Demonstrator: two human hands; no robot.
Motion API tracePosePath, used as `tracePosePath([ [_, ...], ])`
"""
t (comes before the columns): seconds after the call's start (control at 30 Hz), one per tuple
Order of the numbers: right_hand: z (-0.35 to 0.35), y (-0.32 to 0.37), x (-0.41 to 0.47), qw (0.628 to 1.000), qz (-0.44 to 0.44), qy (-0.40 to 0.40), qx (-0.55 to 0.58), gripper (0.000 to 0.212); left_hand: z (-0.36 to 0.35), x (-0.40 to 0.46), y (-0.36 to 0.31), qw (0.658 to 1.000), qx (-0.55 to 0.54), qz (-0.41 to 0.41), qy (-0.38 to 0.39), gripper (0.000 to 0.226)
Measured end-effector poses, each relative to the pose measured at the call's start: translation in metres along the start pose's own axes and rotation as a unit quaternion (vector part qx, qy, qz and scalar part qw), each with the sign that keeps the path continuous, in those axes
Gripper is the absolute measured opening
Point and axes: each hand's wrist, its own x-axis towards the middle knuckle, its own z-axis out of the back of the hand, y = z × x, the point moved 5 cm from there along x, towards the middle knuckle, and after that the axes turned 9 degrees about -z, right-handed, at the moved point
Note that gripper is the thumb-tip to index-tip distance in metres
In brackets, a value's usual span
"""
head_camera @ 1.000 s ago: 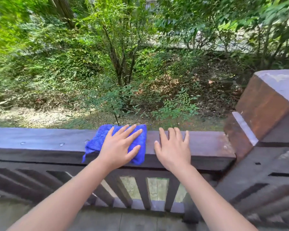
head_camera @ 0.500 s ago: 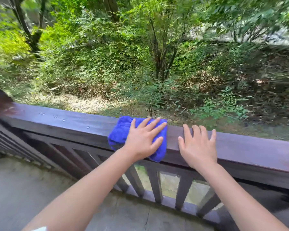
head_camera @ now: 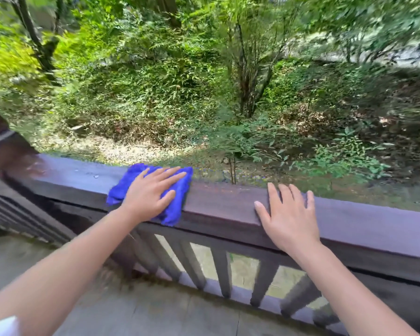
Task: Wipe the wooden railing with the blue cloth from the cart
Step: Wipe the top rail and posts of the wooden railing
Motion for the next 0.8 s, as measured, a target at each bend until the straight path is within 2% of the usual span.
tracePosePath([
  [0.1, -0.007, 0.038, 0.0, 1.0, 0.028, 0.008, 0.007, 0.065, 0.001, -0.011, 0.016, 0.997, 0.011, 0.069, -0.041, 0.062],
  [0.2, -0.01, 0.063, 0.002, 0.999, 0.044, 0.012, 0.006, 0.061, -0.006, -0.01, -0.01, 0.989, 0.01, 0.136, -0.054, 0.062],
  [0.37, -0.005, 0.069, 0.005, 0.998, 0.053, -0.018, 0.013, 0.052, -0.018, 0.007, -0.072, 0.998, -0.012, 0.05, -0.034, 0.06],
  [0.53, -0.014, 0.092, 0.009, 0.997, 0.074, -0.005, 0.006, 0.055, -0.012, 0.001, -0.037, 0.997, -0.002, -0.074, -0.003, 0.056],
  [0.8, -0.032, 0.179, 0.012, 0.991, 0.129, 0.024, -0.005, 0.063, 0.01, -0.04, 0.078, 1.0, 0.012, -0.008, -0.017, 0.053],
])
